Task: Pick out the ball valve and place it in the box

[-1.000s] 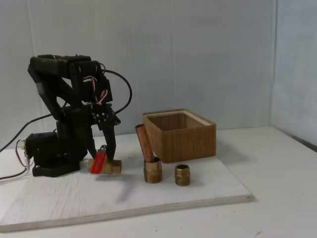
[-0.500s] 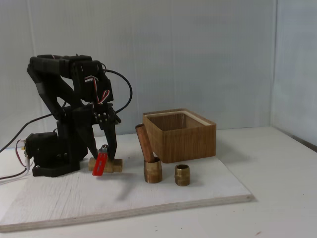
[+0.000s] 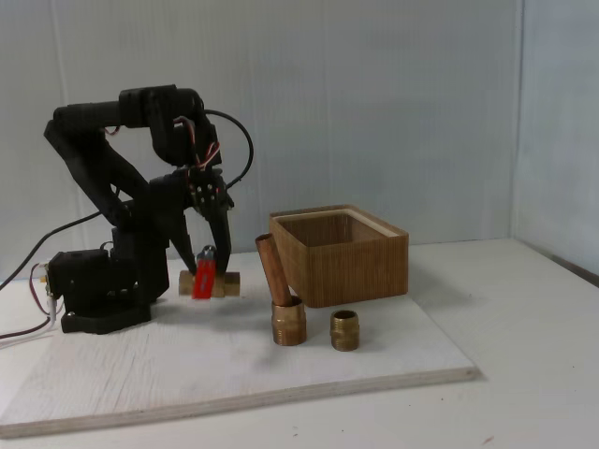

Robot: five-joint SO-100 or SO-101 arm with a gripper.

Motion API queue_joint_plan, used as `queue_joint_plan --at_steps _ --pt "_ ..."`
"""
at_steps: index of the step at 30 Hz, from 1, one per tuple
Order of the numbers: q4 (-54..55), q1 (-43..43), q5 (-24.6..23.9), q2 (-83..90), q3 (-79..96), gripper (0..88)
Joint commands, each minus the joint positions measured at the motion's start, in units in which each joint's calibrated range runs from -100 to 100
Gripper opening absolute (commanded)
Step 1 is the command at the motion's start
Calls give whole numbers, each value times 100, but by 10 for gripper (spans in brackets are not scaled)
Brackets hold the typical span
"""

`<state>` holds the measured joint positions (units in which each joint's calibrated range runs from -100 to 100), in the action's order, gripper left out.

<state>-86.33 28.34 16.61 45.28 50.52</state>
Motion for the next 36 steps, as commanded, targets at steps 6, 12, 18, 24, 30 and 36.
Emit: queue_joint_plan --at_steps 6,12,18,24,30,36 --pt "-291 -591 -170 72 -756 45" --pt "-291 -820 -201 72 -1117 45" --pt "-291 -1255 -465 72 -1596 45" --pt "-300 -1676 -698 72 -1893 45" --pt "-300 -2096 -817 72 -1929 45" --pt "-300 -2392 -916 72 -2056 45"
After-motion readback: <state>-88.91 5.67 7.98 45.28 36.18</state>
